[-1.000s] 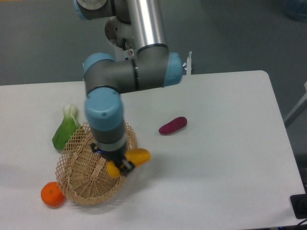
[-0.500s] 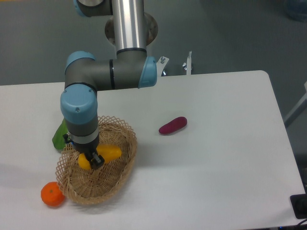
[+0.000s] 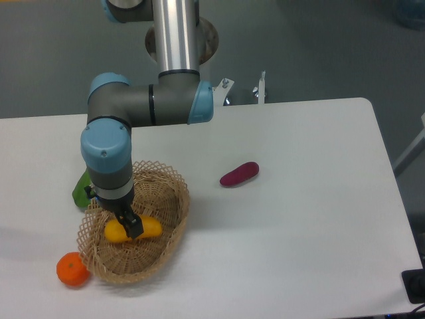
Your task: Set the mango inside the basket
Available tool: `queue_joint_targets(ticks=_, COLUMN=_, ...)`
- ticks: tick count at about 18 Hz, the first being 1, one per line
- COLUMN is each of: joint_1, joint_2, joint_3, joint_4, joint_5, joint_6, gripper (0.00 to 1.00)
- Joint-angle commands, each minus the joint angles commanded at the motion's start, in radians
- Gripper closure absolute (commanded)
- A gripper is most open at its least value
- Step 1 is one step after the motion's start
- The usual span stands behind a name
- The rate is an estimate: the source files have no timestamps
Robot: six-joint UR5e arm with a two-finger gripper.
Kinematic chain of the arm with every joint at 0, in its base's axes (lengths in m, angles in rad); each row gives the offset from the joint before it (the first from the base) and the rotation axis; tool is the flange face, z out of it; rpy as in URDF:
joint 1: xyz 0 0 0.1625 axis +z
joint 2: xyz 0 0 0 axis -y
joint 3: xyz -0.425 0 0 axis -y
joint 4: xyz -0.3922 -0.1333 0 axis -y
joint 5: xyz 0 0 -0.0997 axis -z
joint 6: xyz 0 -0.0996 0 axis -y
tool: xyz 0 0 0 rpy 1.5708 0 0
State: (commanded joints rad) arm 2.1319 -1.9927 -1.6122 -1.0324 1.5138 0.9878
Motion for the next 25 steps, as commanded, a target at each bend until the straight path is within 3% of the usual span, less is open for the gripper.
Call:
queue_joint_targets(ticks=3, joint_1=0.078, joint_2=0.008, joint_3=0.015, joint_4=-0.005, joint_5=0.008, joint_6=0.024, gripper=0.00)
queue_joint_targets(ticks=5, joint_1=0.135, joint_2=0.020, joint_3=0.023, joint_4=-0.012, joint_5=0.009, joint_6=0.119, gripper=0.00)
queue_joint_targets(ticks=9, joint_1=0.206, joint_2=0.014, joint_3=0.077, joint_4=-0.021, joint_5=0.011, joint_6=0.184, gripper=0.00)
queue_joint_targets(ticks=14, joint_1=0.305, joint_2=-0.044, joint_3=0.144, joint_4=-0.018, joint_5=0.055, joint_6=0.198, gripper=0.00)
queue_joint_targets(ticks=19, joint_1=0.419, joint_2=-0.070, joint_3=0.201, joint_4=-0.025, joint_5=0.068, joint_6=0.372, gripper=0.00)
queue_joint_targets(ticks=22, joint_1=0.467, joint_2=-0.101, joint_3=0.241, joint_4=-0.029, joint_5=0.065, joint_6=0.397, gripper=0.00)
queue_joint_targets(ticks=25, joint_1=0.509, joint_2=-0.149, joint_3=0.328, joint_4=-0.101, joint_5=0.065, joint_6=0.425, gripper=0.00)
